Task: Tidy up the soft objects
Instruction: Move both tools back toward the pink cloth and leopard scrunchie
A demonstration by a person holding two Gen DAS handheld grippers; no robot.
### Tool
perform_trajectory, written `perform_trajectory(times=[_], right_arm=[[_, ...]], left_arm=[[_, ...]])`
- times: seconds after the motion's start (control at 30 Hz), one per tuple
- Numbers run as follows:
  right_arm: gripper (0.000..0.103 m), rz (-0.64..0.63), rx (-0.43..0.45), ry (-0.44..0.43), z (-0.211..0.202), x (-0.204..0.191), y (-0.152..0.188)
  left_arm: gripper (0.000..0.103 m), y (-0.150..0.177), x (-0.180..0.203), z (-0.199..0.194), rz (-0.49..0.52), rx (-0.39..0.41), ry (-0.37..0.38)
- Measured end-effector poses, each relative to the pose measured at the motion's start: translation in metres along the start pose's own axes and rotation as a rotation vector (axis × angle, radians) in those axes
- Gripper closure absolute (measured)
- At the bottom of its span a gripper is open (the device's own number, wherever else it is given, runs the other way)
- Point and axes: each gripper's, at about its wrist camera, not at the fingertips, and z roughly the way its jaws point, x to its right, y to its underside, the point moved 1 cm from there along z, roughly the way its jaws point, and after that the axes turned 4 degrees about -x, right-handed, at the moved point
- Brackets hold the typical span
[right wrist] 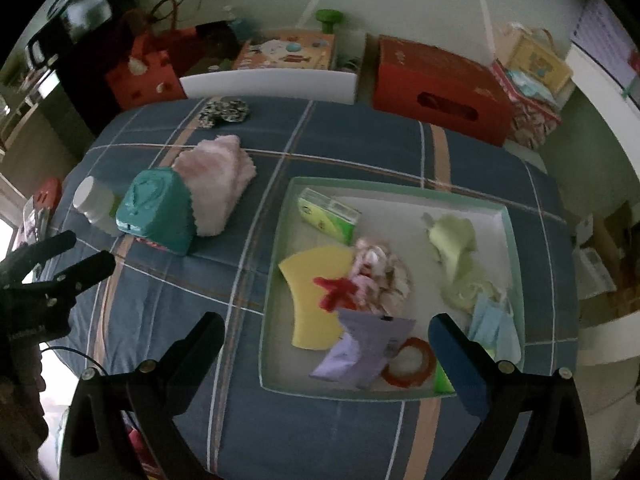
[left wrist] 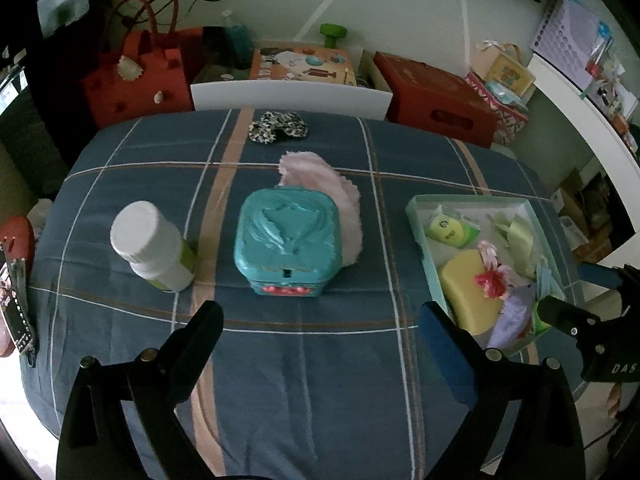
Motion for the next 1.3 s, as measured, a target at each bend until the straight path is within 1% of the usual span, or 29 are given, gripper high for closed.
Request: perform_trajectory(times=[0.33,0.57,0.63,0.77,0.9,1.1,1.2,1.3], right_arm=[[0.0,-0.023,0.003,-0.029,0.009,-0.028,-0.017],[0.0,-0.013,0.005,-0.057,0.012,-0.042,-0.036],[0.0,-0.01,0.009,-0.064,0.01,-0.047,-0.042],[0.0,-0.006,0.029,-0.081,0.005,-0.054,-0.057],[0.0,0.01,0.038,-0.108,0.001,-0.056,-0.074],[0.0,0.046,0.057,-0.11,-0.006,-0.054,-0.1],[0.0,0.06,0.061,-0.109,-0.009,-0.052,-0.112],[0.0,0.072,0.085,-0.125,-0.015,-0.051,-0.126]], left_arm=[[0.005,-0.013,-0.022,-0.004,-0.004,0.012,-0.023],[0.005,-0.031,-0.045,-0.011,-0.026,0.035,-0.031],[0.005,-0.036,-0.052,-0.014,-0.029,0.048,-0.031],[0.005,-0.047,-0.067,-0.016,-0.047,0.069,-0.005],[0.005,-0.052,-0.074,-0.014,-0.042,0.068,0.003],[0.005,-0.062,-0.084,-0.009,-0.05,0.052,0.023],[0.005,-0.07,-0.089,-0.01,-0.044,0.061,0.012],[0.005,-0.081,-0.096,-0.015,-0.044,0.09,0.004]])
